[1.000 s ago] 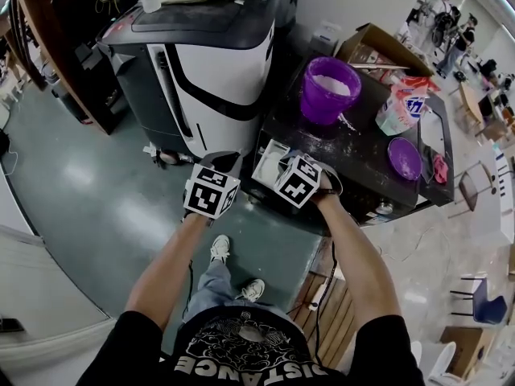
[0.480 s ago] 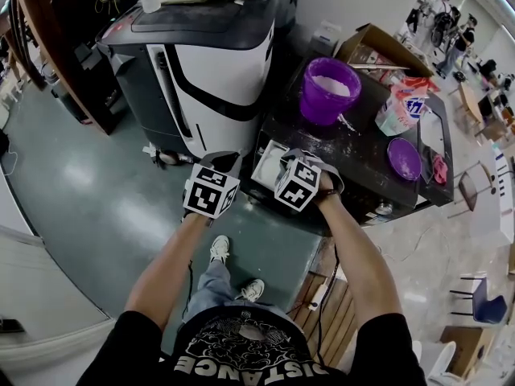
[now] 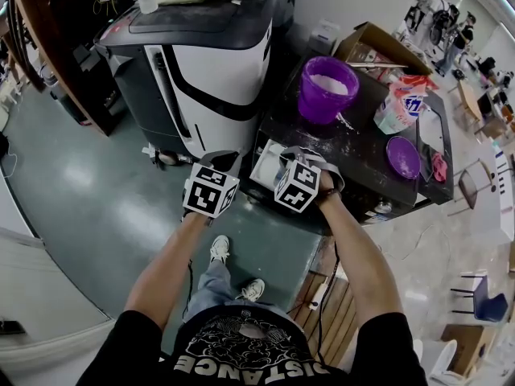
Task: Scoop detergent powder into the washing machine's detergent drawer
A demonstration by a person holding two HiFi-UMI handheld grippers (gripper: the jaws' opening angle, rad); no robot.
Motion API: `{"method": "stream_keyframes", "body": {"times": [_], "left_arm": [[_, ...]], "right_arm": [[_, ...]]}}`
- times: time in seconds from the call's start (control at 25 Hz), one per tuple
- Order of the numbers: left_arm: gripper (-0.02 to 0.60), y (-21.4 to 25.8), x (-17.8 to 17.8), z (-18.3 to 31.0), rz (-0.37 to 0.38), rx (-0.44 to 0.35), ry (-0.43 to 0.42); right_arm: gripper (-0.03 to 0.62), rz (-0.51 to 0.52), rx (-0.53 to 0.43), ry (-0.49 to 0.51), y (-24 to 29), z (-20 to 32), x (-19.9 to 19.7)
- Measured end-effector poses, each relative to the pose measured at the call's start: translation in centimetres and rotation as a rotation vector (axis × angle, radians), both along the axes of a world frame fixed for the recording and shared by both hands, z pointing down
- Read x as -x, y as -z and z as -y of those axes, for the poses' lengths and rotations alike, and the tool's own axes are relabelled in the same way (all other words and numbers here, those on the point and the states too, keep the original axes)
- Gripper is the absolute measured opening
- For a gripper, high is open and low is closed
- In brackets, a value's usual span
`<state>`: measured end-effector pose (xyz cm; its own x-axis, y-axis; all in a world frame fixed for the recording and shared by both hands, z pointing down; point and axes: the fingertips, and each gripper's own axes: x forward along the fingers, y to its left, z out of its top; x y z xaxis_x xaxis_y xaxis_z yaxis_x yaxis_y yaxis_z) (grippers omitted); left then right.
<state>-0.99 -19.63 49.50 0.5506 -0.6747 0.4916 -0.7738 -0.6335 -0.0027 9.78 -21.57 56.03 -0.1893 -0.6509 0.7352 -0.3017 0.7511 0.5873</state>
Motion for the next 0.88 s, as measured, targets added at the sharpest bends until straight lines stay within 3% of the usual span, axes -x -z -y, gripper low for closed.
{"method": "stream_keyframes", "body": {"times": [0.2, 0.48, 0.88], "left_arm": [[0.000, 0.6, -0.2, 0.2, 0.000, -0.004, -0.005], [0.000, 3.7, -1.0, 1.8, -0.029, -0.044, -0.017], [0.000, 7.8, -5.5, 4.3, -0.073, -0.097, -0.118]], "right_arm": [[0.035, 0.135, 0.032, -0.081, 1.4, 0.1, 0.1], [0.037, 0.438, 0.049, -0.275, 7.0, 1.1, -1.1], [0.037, 0.731, -0.048, -0.514, 13.9, 1.7, -6.9]]}}
